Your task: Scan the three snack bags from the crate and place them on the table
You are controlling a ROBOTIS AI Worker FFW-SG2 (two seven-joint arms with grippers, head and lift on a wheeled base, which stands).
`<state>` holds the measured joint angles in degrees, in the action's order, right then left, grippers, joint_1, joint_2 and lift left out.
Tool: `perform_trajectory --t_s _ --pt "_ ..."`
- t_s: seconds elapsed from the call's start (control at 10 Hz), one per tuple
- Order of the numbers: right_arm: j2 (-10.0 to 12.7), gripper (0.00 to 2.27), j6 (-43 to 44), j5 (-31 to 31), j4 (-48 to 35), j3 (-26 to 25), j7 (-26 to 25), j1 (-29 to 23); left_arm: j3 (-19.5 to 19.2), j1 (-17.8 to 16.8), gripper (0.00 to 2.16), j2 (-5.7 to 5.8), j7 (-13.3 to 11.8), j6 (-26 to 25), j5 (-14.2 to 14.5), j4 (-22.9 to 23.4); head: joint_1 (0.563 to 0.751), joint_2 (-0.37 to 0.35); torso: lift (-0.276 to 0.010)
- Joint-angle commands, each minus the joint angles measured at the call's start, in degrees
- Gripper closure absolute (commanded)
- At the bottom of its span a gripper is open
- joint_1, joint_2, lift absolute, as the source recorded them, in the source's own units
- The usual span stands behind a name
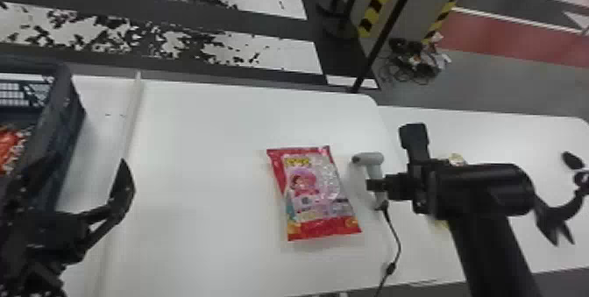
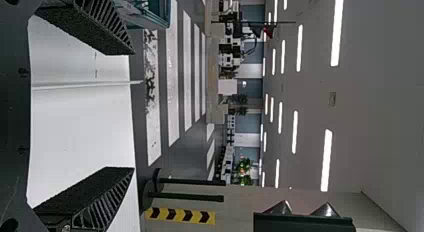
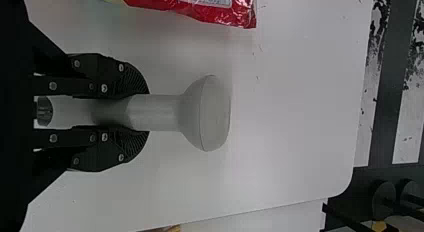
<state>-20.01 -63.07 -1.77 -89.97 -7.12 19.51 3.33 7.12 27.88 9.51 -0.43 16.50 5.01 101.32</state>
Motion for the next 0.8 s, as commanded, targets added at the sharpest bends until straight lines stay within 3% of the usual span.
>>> perform_trajectory --t_s 0.0,0.1,0.3,0.7 --pt "0.0 0.17 0.0 0.1 0.1 0.0 0.0 -0.1 0.0 0.2 0.04 0.07 0.0 0.1 0.0 0.0 0.695 -0.290 -0.062" --pt "0.1 0.06 0.0 0.2 -0.1 -0.3 -0.2 -0.3 0.0 0.2 0.04 0.07 0.0 0.1 0.0 0.2 0.695 -0.291 -0.062" --pt "0.1 0.06 -0.7 1.2 -3.4 -1.6 -0.3 -1.8 -0.2 0.4 0.04 0.07 0.0 0.1 0.0 0.3 0.695 -0.294 -0.062" --pt "0.1 0.06 -6.0 5.8 -16.7 -5.7 0.0 -8.9 -0.3 0.6 0.04 -0.02 0.0 0.1 0.0 0.7 0.695 -0.287 -0.062"
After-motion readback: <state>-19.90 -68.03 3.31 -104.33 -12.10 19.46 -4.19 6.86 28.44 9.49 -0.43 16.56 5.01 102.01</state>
